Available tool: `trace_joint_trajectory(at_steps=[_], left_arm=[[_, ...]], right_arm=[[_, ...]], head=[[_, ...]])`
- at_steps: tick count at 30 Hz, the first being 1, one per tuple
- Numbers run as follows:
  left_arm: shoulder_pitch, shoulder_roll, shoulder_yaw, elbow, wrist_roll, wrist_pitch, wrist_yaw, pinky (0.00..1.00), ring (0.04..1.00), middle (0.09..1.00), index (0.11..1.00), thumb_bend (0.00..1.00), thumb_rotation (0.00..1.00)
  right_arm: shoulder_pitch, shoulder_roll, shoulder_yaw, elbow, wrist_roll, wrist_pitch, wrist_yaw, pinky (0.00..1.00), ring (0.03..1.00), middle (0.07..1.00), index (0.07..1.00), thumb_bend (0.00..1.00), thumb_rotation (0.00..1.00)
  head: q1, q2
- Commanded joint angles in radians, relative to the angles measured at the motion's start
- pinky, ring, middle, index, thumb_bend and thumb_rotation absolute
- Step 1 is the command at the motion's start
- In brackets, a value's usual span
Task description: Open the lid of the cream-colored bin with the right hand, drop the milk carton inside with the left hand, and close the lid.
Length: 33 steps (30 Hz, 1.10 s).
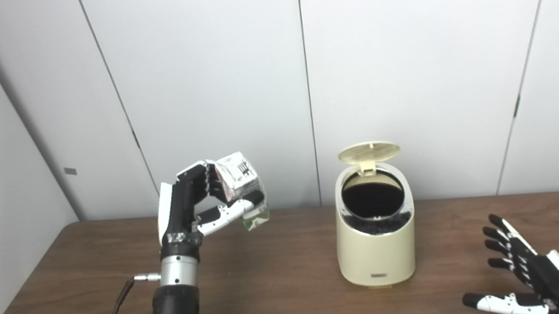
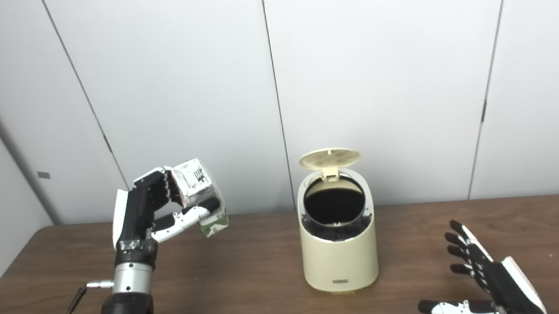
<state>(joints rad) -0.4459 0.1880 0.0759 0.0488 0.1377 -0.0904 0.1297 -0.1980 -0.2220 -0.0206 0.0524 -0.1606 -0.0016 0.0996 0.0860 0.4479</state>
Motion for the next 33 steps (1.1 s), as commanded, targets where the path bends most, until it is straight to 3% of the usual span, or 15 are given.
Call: trace_joint_trajectory(at_steps=[1, 7, 13, 17, 33], left_arm=[[-0.073, 0.001, -0.012, -0.03, 0.01, -0.049, -0.006, 0.39, 0.432, 0.471, 0.492, 0.52, 0.0], [-0.1, -0.024, -0.047, -0.015, 0.004, -0.062, -0.04, 0.38, 0.43, 0.476, 0.488, 0.52, 0.0], [-0.103, -0.029, -0.043, -0.013, 0.005, -0.066, -0.05, 0.38, 0.428, 0.474, 0.489, 0.52, 0.0], [-0.156, -0.076, -0.095, 0.049, 0.01, -0.109, -0.07, 0.38, 0.428, 0.473, 0.488, 0.52, 0.0], [-0.195, -0.127, -0.127, 0.101, 0.001, -0.169, -0.105, 0.39, 0.425, 0.472, 0.488, 0.52, 0.0]], right_arm=[[-0.039, -0.01, -0.002, -0.008, -0.005, -0.054, -0.022, 0.8, 0.896, 0.93, 0.965, 0.74, 0.2], [-0.04, -0.004, 0.005, -0.003, -0.013, -0.059, -0.034, 0.79, 0.891, 0.926, 0.959, 0.75, 0.23], [-0.04, -0.004, 0.006, -0.002, -0.014, -0.059, -0.037, 0.79, 0.889, 0.924, 0.958, 0.75, 0.23], [-0.037, 0.008, 0.02, -0.008, -0.023, -0.055, -0.04, 0.78, 0.892, 0.933, 0.966, 0.74, 0.23], [-0.043, 0.027, 0.026, -0.001, -0.034, -0.05, -0.062, 0.73, 0.889, 0.93, 0.961, 0.79, 0.29]], head=[[-0.004, 0.002], [-0.019, 0.004], [-0.019, 0.004], [-0.06, 0.002], [-0.091, 0.01]])
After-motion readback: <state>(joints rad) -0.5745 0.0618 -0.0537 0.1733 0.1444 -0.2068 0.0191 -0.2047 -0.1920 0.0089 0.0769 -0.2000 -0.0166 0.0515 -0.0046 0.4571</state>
